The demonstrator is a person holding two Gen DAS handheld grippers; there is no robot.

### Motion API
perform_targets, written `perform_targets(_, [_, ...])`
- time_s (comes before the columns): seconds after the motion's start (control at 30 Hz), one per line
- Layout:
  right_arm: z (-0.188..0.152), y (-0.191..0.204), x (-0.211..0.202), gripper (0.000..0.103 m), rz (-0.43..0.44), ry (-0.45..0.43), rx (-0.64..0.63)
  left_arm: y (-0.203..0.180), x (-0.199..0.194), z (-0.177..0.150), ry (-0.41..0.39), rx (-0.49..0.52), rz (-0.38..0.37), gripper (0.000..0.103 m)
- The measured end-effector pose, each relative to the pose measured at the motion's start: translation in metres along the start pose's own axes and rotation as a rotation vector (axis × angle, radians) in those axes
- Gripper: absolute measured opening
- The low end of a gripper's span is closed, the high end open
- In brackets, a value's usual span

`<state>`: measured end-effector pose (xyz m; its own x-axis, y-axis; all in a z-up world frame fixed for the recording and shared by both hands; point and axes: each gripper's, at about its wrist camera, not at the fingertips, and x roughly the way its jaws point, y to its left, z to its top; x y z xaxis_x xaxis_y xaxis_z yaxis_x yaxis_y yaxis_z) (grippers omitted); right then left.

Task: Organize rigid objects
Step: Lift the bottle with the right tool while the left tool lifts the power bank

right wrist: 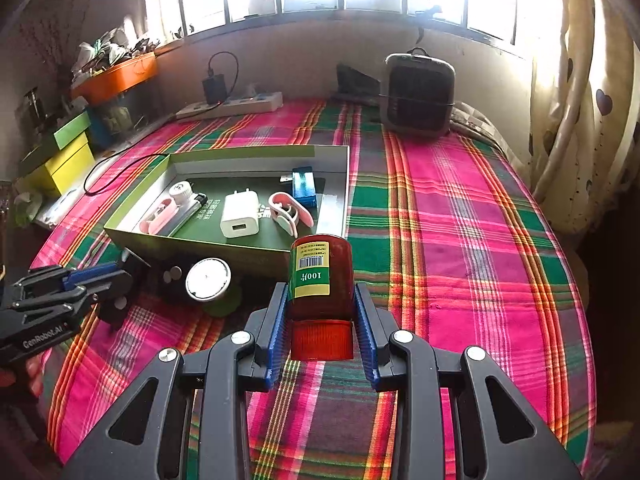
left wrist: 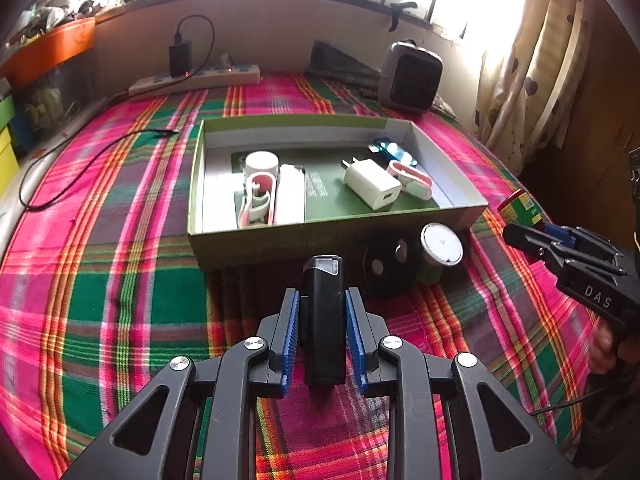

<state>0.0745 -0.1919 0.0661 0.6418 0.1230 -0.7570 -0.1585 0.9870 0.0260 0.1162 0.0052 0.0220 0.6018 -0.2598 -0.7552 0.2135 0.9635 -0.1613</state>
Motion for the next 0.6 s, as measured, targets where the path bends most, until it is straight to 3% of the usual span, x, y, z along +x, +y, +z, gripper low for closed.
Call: perform_targets(0.6, [-0.0027,0.0000,0.0046,0.033,0.004,0.011,0.005,-0.0024,0.0048,-0.0064,0.026,0.024,0.031,0.022])
